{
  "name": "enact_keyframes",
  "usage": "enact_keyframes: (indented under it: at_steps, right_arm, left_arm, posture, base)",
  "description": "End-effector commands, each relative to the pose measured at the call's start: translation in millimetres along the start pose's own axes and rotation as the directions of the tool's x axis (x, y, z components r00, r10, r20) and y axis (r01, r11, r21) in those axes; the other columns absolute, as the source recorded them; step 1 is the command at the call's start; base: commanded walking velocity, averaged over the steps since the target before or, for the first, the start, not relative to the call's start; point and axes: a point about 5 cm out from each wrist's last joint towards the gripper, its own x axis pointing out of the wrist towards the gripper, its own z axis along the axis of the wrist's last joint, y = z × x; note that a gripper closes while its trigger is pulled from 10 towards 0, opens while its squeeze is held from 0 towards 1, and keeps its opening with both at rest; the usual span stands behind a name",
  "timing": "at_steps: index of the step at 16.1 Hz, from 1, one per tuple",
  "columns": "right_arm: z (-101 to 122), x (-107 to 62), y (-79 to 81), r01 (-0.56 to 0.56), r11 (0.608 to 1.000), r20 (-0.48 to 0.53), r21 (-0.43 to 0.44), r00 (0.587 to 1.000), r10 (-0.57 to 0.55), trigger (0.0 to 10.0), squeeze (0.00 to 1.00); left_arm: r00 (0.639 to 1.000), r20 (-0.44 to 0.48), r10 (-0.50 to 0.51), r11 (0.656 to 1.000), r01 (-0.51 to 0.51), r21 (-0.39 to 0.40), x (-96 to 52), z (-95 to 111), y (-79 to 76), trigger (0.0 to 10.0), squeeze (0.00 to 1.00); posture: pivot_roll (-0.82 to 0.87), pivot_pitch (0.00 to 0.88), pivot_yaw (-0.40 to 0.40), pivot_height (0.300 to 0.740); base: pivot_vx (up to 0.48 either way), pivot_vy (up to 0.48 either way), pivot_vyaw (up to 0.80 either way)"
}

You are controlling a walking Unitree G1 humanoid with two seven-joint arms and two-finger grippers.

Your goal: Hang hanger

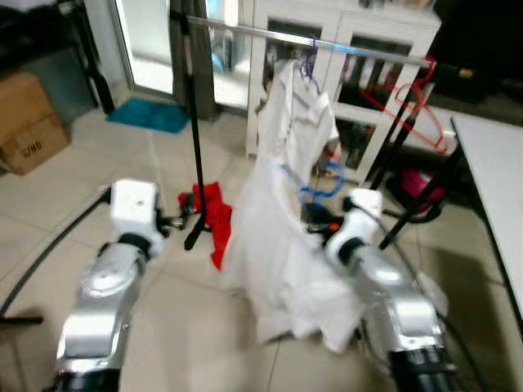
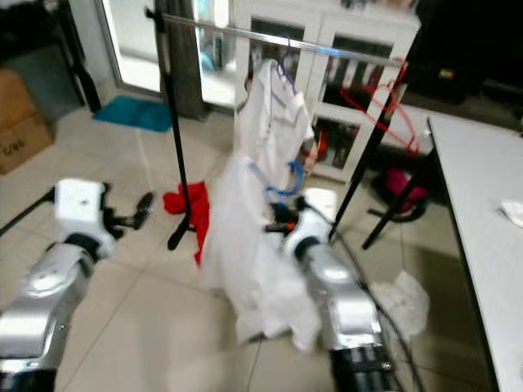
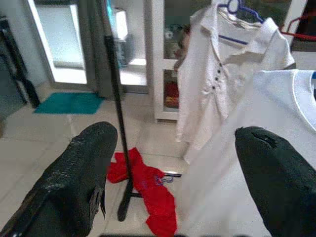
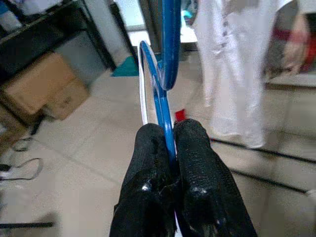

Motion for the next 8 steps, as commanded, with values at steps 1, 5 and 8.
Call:
enact_keyframes:
  at_steps: [1,5,8]
  right_arm:
    - [6.6,-0.2,5.1,-0.026,1.0,0.049,-0.008,0.998,0.026,10.0,0.0]
    - [5.8,-0.2,6.1,-0.03,0.999,0.049,-0.019,0.998,0.031,10.0,0.0]
    - [5.5,-1.7,4.9,-0.048,0.998,0.043,-0.037,0.998,0.05,10.0,0.0]
  left_arm:
    - [1.0,-0.007,0.004,1.0,-0.004,0.005,-3.5,-0.4,2.1,10.0,0.0]
    - [1.0,0.002,0.026,0.999,-0.026,-0.026,-1.5,-1.7,-0.5,10.0,0.0]
    - [1.0,-0.001,0.007,1.0,-0.007,-0.018,-2.6,-1.2,-3.4,10.0,0.0]
  posture:
    - [0.01,0.022,-0.059,0.74]
    - [0.01,0.0,-0.083,0.74]
    - [0.01,0.0,-0.075,0.74]
  base:
    - [0.379,0.0,0.0]
    - [0.404,0.0,0.0]
    - [0.414,0.0,0.53]
